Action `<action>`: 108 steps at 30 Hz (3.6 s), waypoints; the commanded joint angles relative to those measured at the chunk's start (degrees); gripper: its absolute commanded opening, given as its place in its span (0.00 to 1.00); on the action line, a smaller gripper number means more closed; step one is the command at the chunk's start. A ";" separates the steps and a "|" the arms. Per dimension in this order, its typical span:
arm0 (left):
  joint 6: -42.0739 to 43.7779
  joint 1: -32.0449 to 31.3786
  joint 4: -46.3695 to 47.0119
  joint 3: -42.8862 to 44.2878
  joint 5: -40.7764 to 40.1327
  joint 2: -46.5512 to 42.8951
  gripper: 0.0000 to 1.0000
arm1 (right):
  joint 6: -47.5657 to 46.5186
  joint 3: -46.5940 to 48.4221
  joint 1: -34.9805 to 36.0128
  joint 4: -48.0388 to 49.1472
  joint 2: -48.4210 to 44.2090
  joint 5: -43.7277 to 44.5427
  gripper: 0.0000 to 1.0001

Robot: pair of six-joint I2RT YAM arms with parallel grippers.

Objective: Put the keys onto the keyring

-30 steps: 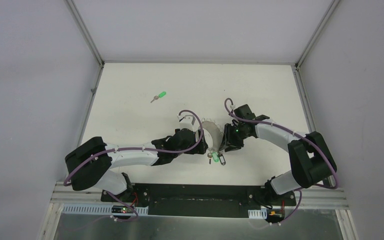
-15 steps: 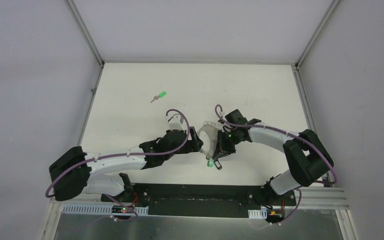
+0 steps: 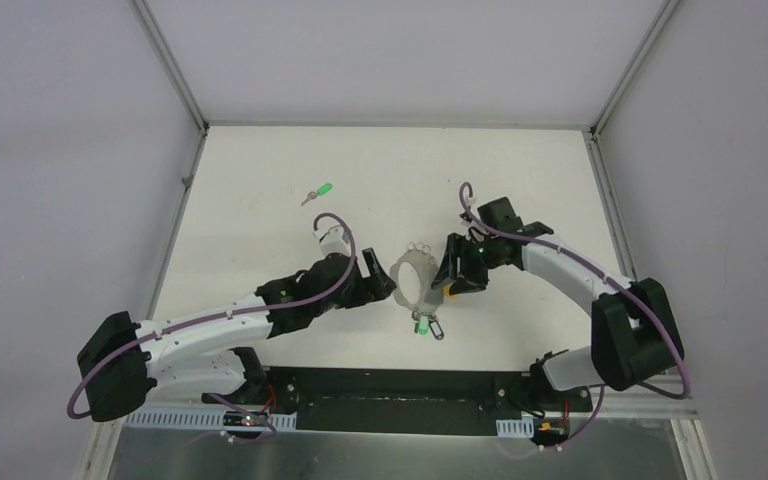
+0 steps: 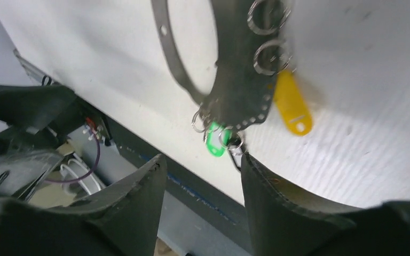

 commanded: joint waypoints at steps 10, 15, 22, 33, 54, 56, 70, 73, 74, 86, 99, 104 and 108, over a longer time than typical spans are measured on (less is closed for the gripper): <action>1.07 15.56 -4.08 20.85 17.67 15.92 0.85 | -10.35 11.52 -3.57 -1.50 19.23 4.81 0.61; 1.28 15.70 -7.29 22.14 16.91 19.35 0.86 | -8.36 10.32 -0.06 0.57 21.31 1.42 0.60; 0.14 15.61 -7.50 16.79 15.19 15.54 0.85 | -1.46 6.41 11.05 2.08 18.25 -2.83 0.53; 2.06 15.63 -8.98 14.56 13.15 10.79 0.85 | -1.11 6.83 5.89 1.28 8.35 -0.50 0.56; 1.77 15.61 -9.02 16.09 13.42 10.49 0.84 | -1.39 15.85 10.60 -0.43 22.54 1.70 0.38; 1.96 15.61 -9.00 15.96 13.21 10.27 0.84 | 1.20 14.76 13.28 0.88 21.30 -0.01 0.38; 13.19 15.61 -7.25 18.28 22.94 13.49 0.79 | -0.42 8.93 7.58 0.49 8.42 -0.32 0.39; 16.46 15.61 -7.09 19.06 27.51 15.58 0.78 | -2.80 8.00 6.46 -0.13 8.07 -0.34 0.38; 16.98 15.61 -7.08 19.23 28.54 16.29 0.78 | -3.18 7.51 6.42 0.17 7.98 -0.38 0.39; 14.16 15.61 -6.72 18.33 23.71 12.27 0.78 | 3.05 3.94 10.53 12.90 15.87 -1.02 0.34; 13.96 15.61 -5.67 15.12 19.28 5.28 0.81 | 3.35 7.76 12.00 15.14 24.24 0.13 0.34; 14.09 15.63 -5.50 15.56 20.12 6.33 0.81 | 2.86 8.75 12.21 15.05 25.17 4.15 0.41; 14.16 15.61 -5.48 15.56 20.19 6.62 0.81 | 1.87 8.85 12.82 15.27 24.04 3.32 0.41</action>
